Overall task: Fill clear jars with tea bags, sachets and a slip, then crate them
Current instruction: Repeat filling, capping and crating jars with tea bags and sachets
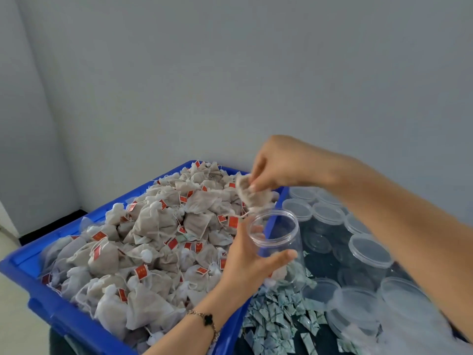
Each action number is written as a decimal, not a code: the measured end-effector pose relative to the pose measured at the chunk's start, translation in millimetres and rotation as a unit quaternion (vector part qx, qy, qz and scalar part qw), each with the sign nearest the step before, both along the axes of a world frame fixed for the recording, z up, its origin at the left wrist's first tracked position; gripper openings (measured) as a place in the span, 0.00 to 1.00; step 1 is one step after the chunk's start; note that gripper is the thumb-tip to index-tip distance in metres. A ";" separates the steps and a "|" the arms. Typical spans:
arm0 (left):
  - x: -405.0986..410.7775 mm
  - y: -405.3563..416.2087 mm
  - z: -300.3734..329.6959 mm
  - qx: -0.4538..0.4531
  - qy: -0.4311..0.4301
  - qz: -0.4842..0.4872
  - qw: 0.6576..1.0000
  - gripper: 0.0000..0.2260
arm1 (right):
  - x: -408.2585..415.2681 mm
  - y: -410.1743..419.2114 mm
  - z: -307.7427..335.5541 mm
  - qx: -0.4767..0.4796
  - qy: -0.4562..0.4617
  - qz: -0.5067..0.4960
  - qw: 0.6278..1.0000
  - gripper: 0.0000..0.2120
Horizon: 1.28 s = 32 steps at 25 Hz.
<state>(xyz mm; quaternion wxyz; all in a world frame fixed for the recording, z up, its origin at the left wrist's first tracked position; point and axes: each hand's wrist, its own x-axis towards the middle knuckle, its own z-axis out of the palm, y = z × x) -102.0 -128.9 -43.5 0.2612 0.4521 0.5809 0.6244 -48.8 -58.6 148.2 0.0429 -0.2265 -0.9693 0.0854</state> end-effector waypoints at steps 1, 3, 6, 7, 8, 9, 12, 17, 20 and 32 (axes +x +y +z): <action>-0.3 1.1 -1.0 0.001 0.011 -0.005 1.000 0.40 | 10.2 6.9 2.1 -0.024 -0.013 -0.004 1.000 0.06; 0.4 1.7 0.3 -0.006 0.025 -0.014 1.000 0.41 | 38.9 17.8 3.9 -0.069 -0.078 -0.017 0.994 0.06; 1.3 2.5 -4.1 -0.027 0.050 -0.027 0.998 0.49 | 49.8 30.0 -31.9 -0.111 -0.113 -0.005 0.987 0.05; 1.3 3.0 -5.1 -0.028 0.062 -0.027 0.997 0.51 | 47.3 40.7 -39.5 -0.122 -0.061 -0.016 0.990 0.04; 2.1 2.6 -4.7 -0.033 0.071 -0.026 0.997 0.52 | 43.7 51.3 -43.2 -0.130 -0.008 -0.037 0.991 0.05; 2.8 1.3 -2.9 -0.037 0.083 -0.023 0.996 0.53 | 38.0 63.6 -47.8 -0.120 0.038 -0.050 0.991 0.07; 6.0 -5.5 5.7 -0.017 0.094 -0.023 0.995 0.48 | 10.5 90.0 -73.9 -0.069 0.057 -0.068 0.994 0.06; -32.3 -18.5 42.8 0.007 0.056 0.018 0.998 0.44 | -41.3 135.4 -131.1 -0.051 -0.026 -0.071 0.996 0.05; -61.0 -11.8 48.9 -0.049 0.085 0.093 0.991 0.44 | -73.5 150.2 -159.0 0.106 -0.096 -0.119 0.982 0.10; -86.9 16.0 1.3 -0.092 0.162 0.187 0.964 0.46 | -66.8 125.7 -121.1 -0.017 0.125 -0.118 0.985 0.06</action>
